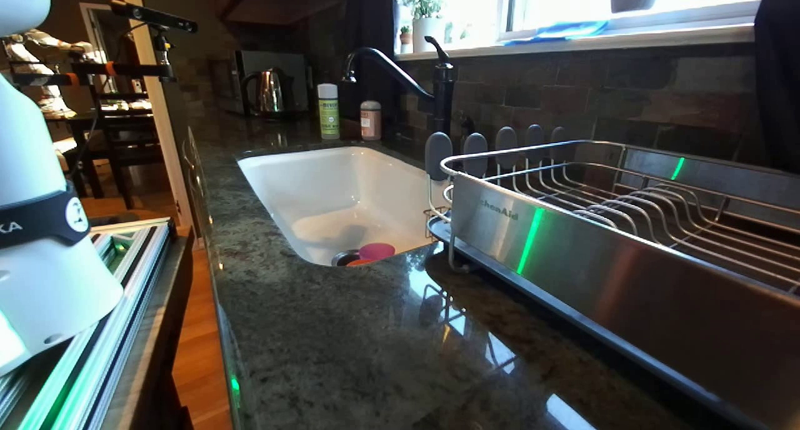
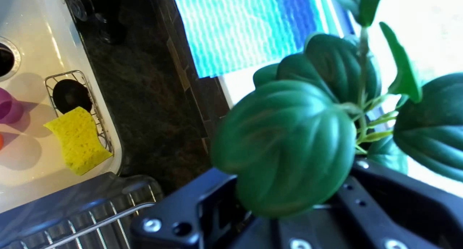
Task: Remove the potted plant from the dish rack and place it on the right side of the windowsill.
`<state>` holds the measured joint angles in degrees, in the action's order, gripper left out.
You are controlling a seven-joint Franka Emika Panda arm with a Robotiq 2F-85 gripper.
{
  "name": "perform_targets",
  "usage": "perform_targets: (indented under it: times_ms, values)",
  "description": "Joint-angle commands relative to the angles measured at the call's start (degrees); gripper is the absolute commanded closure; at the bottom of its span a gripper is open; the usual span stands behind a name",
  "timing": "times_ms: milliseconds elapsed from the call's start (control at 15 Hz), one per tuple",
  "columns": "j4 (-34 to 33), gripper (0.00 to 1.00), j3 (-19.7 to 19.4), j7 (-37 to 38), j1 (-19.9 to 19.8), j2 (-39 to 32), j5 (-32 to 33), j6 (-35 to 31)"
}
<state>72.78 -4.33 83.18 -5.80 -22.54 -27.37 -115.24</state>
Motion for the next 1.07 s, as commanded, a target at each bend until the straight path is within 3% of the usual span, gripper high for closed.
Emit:
perform_targets:
  times_ms: [0, 1000]
  values:
    - [-5.0, 0.98, 0.2, 3.8, 0.1, -3.4, 1.3, 1.5]
    - [-9.9, 0.98, -0.6, 10.4, 0.8, -8.4, 2.7, 2.9]
